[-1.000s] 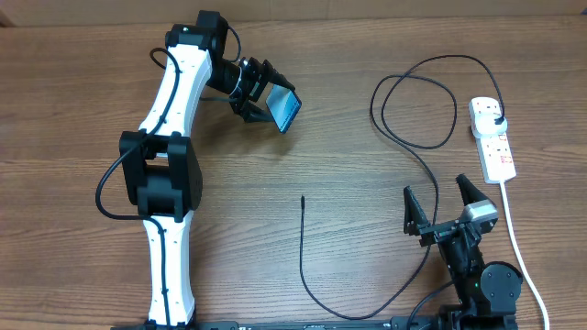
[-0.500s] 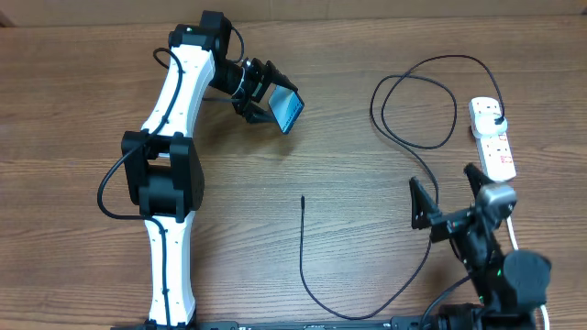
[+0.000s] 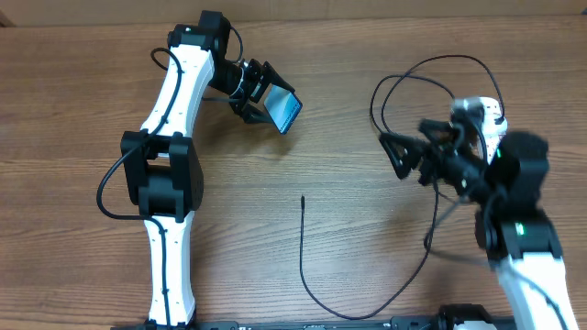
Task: Plug charger to phone and switch on socket
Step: 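Move the right gripper forward toward the phone held by the left gripper, then close the right gripper on the phone's edge beside the left gripper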
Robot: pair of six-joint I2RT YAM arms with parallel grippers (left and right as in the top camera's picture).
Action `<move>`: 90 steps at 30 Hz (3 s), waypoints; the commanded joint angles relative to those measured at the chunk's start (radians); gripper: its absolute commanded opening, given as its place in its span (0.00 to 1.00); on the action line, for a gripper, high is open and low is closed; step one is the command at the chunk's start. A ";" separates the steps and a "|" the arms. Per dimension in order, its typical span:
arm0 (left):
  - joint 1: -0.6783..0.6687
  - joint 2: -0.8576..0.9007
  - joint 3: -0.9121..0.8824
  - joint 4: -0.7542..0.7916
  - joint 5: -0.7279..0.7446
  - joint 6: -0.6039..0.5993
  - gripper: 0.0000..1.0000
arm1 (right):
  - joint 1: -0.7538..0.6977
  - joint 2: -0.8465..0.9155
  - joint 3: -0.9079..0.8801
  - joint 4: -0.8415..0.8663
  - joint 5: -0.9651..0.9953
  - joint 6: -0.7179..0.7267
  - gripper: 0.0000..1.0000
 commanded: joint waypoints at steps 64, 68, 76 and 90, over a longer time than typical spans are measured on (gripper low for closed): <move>-0.309 -0.006 0.032 0.039 -0.146 -0.430 0.04 | 0.253 0.515 0.047 0.157 0.222 0.578 1.00; -0.328 -0.006 0.032 0.063 -0.124 -0.433 0.04 | 0.253 0.514 0.047 0.138 0.254 0.578 1.00; -0.339 -0.006 0.032 0.065 -0.089 -0.436 0.04 | 0.253 0.514 0.046 0.097 0.325 0.578 1.00; -0.370 -0.006 0.032 0.066 -0.089 -0.460 0.04 | 0.253 0.515 0.045 0.098 0.362 0.579 0.93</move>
